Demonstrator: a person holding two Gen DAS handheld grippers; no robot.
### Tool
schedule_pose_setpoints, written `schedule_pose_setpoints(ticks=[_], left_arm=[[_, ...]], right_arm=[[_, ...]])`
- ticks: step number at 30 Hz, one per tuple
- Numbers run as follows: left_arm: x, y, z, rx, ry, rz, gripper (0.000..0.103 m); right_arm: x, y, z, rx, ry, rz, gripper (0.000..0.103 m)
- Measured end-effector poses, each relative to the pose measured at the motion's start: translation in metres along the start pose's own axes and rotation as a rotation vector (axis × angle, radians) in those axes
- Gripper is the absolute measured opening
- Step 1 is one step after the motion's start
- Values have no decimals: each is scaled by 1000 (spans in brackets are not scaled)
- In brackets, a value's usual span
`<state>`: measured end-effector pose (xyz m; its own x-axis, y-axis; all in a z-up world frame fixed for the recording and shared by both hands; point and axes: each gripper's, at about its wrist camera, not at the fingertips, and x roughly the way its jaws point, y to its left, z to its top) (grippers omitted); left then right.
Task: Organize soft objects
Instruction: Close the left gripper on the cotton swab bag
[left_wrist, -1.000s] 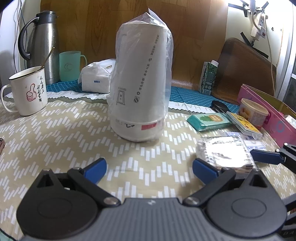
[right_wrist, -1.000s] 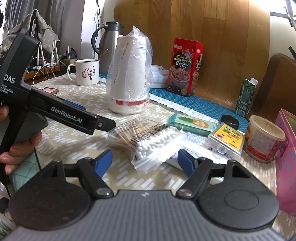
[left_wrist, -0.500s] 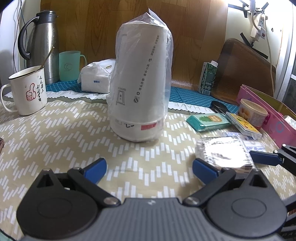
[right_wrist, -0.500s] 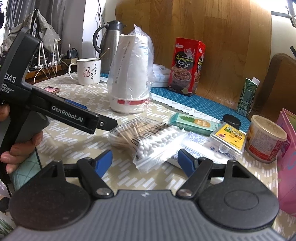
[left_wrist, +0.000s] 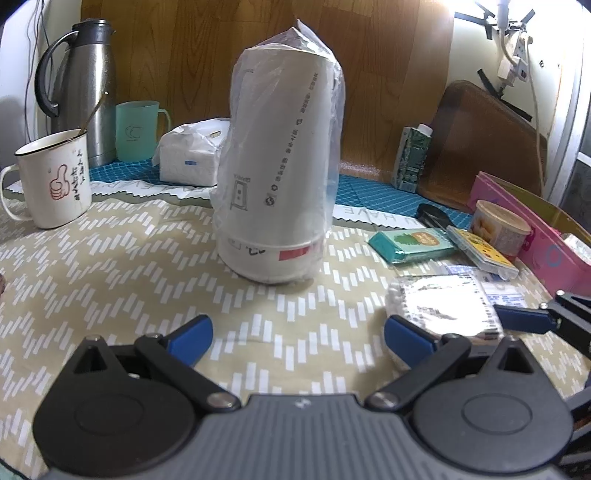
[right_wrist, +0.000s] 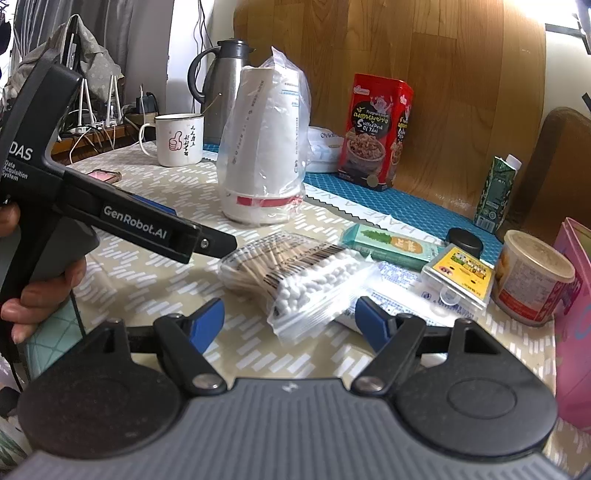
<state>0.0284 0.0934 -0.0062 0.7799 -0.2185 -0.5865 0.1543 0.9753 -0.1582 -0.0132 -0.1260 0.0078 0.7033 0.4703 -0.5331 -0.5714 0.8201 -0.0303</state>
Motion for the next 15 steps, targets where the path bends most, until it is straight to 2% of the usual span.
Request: schedule_pose_setpoints(ticks=[2, 4, 6, 8, 11, 15], left_arm=[[-4, 0, -1, -3, -17, -33, 101], [-10, -1, -3, 13, -53, -78, 100], [-15, -6, -6, 46, -80, -105, 100], [-15, -12, -6, 82, -80, -115, 100], [-13, -15, -5, 90, -62, -117, 100], [-12, -9, -4, 49, -46, -144, 100]], right_arm=[[0, 1, 0, -8, 4, 6, 79], [0, 4, 0, -23, 4, 8, 70], [3, 4, 1, -3, 27, 50, 47], [6, 1, 2, 53, 34, 94, 38], [7, 4, 3, 65, 34, 102, 37], [5, 7, 3, 59, 33, 91, 40]])
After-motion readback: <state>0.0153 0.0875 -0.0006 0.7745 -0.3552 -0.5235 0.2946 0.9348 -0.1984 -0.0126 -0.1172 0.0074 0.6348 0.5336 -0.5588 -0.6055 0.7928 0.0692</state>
